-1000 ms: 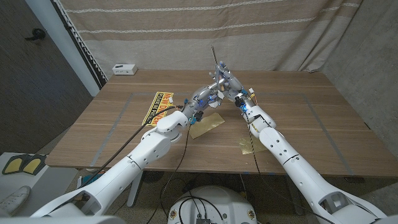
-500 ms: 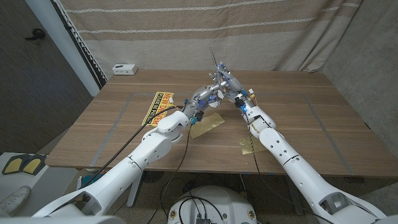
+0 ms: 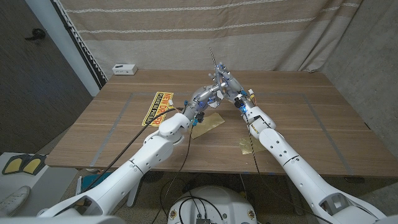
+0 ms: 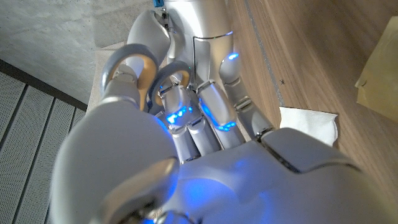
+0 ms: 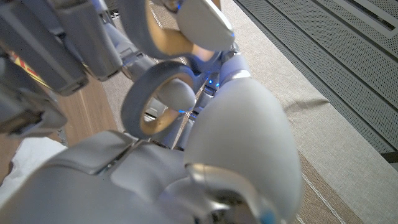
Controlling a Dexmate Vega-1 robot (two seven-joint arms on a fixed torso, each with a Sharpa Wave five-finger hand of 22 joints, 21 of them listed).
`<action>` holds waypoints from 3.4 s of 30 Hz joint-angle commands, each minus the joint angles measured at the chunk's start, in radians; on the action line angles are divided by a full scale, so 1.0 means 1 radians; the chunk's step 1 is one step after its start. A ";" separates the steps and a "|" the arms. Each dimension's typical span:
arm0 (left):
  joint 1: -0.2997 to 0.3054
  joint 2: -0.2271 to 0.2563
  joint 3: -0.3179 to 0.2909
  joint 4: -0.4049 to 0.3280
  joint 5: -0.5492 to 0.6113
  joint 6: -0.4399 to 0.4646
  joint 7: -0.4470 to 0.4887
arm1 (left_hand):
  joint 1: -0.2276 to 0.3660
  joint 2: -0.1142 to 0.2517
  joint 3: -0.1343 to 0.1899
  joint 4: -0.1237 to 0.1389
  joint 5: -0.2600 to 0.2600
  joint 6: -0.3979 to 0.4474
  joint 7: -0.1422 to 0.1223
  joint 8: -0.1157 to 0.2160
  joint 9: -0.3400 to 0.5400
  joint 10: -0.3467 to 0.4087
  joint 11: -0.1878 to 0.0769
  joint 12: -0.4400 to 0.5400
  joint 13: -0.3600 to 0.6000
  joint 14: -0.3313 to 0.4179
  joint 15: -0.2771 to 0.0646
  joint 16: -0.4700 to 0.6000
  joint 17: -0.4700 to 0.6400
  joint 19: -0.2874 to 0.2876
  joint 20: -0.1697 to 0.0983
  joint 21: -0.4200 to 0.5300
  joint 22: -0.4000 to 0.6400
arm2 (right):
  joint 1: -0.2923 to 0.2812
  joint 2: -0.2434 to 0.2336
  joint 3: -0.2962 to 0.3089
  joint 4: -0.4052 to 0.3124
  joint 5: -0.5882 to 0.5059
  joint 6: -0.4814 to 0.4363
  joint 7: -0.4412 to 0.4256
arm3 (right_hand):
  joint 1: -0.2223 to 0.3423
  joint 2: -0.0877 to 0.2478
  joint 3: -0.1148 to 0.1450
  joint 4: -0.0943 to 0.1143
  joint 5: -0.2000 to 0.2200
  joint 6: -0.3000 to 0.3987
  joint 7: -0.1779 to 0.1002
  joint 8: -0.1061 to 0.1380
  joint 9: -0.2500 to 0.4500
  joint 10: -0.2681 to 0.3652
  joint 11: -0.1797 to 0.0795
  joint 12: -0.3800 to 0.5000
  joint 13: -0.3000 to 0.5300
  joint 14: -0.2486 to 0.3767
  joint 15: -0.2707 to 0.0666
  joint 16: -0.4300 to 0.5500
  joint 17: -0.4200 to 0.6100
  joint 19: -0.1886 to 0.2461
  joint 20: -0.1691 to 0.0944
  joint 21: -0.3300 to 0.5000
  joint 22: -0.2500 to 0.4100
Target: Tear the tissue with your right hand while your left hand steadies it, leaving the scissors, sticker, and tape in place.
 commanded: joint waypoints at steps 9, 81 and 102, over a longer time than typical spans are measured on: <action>0.007 -0.014 -0.002 0.021 -0.001 -0.038 -0.009 | 0.034 0.061 0.120 -0.017 0.058 0.010 0.003 0.152 0.158 -0.002 -0.007 0.016 0.020 0.019 -0.001 -0.009 0.002 0.004 -0.111 0.002 -0.002 | 0.004 0.007 0.003 0.011 0.007 0.000 -0.003 | 0.067 0.070 0.011 0.003 0.005 0.009 -0.003 -0.007 0.002 0.020 -0.012 0.004 0.002 0.007 -0.072 0.004 0.002 -0.005 -0.158 0.009 -0.001; 0.041 -0.041 -0.014 0.047 -0.029 -0.123 -0.039 | -0.033 0.003 0.301 -0.022 0.017 -0.011 0.006 0.182 0.348 0.001 -0.006 0.030 0.035 0.027 -0.001 -0.013 0.002 -0.011 -0.114 0.105 -0.065 | 0.021 0.057 0.027 0.121 0.020 0.048 0.109 | -0.423 -0.038 -0.194 0.145 0.136 -0.392 0.057 -0.189 0.017 -0.313 0.043 -0.210 -0.029 -0.450 -0.036 -0.176 -0.202 -0.108 -0.057 -0.077 -0.023; 0.071 0.029 -0.027 -0.021 -0.006 -0.133 -0.063 | -0.215 0.058 0.399 0.037 -0.062 -0.141 -0.053 0.092 0.426 -0.374 -0.004 -0.173 -0.039 -0.494 -0.012 -0.289 -0.029 -0.501 -0.076 -0.004 -0.327 | 0.016 0.045 0.028 0.111 -0.014 0.063 0.064 | -0.444 -0.027 -0.199 0.147 0.162 -0.402 0.045 -0.183 0.016 -0.342 0.036 -0.217 -0.031 -0.466 -0.037 -0.169 -0.218 -0.139 -0.027 -0.099 -0.022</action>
